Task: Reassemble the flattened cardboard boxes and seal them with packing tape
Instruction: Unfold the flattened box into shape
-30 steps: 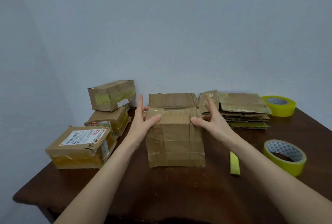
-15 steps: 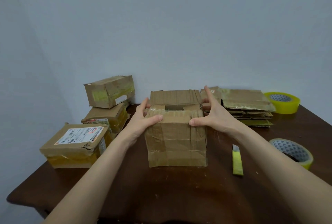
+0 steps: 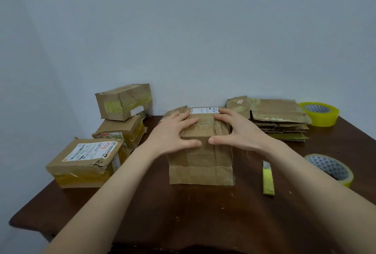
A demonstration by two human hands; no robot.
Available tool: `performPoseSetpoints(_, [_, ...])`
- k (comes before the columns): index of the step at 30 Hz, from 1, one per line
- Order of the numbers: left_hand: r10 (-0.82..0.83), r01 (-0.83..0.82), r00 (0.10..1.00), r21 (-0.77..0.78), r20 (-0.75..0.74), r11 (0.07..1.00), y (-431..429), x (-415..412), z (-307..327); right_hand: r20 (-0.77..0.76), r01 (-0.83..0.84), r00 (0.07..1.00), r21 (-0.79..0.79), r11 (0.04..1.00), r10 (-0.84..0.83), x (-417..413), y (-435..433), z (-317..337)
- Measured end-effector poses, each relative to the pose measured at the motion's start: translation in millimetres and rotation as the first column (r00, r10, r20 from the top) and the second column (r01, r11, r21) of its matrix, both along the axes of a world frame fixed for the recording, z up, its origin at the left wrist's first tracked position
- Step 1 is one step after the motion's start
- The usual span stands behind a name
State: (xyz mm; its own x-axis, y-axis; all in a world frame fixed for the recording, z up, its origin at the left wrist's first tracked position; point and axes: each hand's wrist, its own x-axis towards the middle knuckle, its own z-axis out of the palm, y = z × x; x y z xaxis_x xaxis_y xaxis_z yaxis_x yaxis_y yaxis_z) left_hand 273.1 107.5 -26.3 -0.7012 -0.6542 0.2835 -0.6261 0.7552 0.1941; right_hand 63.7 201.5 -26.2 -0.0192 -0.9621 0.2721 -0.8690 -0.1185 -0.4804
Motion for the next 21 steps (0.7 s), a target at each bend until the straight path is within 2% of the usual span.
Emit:
performPoseSetpoints(2, [0.025,-0.02,0.992,-0.043,0.126,0.999,-2,-2,-4,-0.134,0.029,0.991,0.021,0.999,-0.026,6,-2,0])
performPoseSetpoints(4, [0.017,-0.01,0.987,-0.046,0.163,0.999,-6,-2,-9,-0.156,0.041,0.987,0.062,0.997,-0.031,8,-6,-2])
performPoseSetpoints(6, [0.009,-0.001,0.972,-0.034,0.236,0.999,-8,-3,-15,-0.134,0.049,0.991,0.14,0.989,-0.03,7,-10,-7])
performPoseSetpoints(10, [0.021,-0.023,0.969,0.006,0.248,1.0,-11,-12,-23,0.079,0.038,0.995,0.202,0.979,-0.055,-1,-16,-15])
performPoseSetpoints(14, [0.009,0.016,0.934,-0.068,0.356,0.998,-9,-15,-21,0.037,0.01,0.999,0.238,0.971,-0.019,-9,-16,-11])
performPoseSetpoints(16, [0.008,0.03,0.923,-0.092,0.385,0.995,-6,-15,-25,-0.059,0.025,0.998,0.247,0.969,-0.01,-9,-14,-10])
performPoseSetpoints(17, [0.007,0.033,0.92,-0.096,0.392,0.995,-5,-15,-27,-0.187,0.053,0.982,0.238,0.97,-0.008,-5,-13,-10])
performPoseSetpoints(19, [0.016,0.037,0.908,-0.117,0.419,0.992,-5,-14,-28,-0.454,0.073,0.891,0.178,0.981,0.017,8,-12,-14])
performPoseSetpoints(21, [0.051,0.032,0.886,-0.172,0.461,0.985,-4,-16,-25,-0.528,0.045,0.848,0.157,0.987,0.046,22,-13,-22])
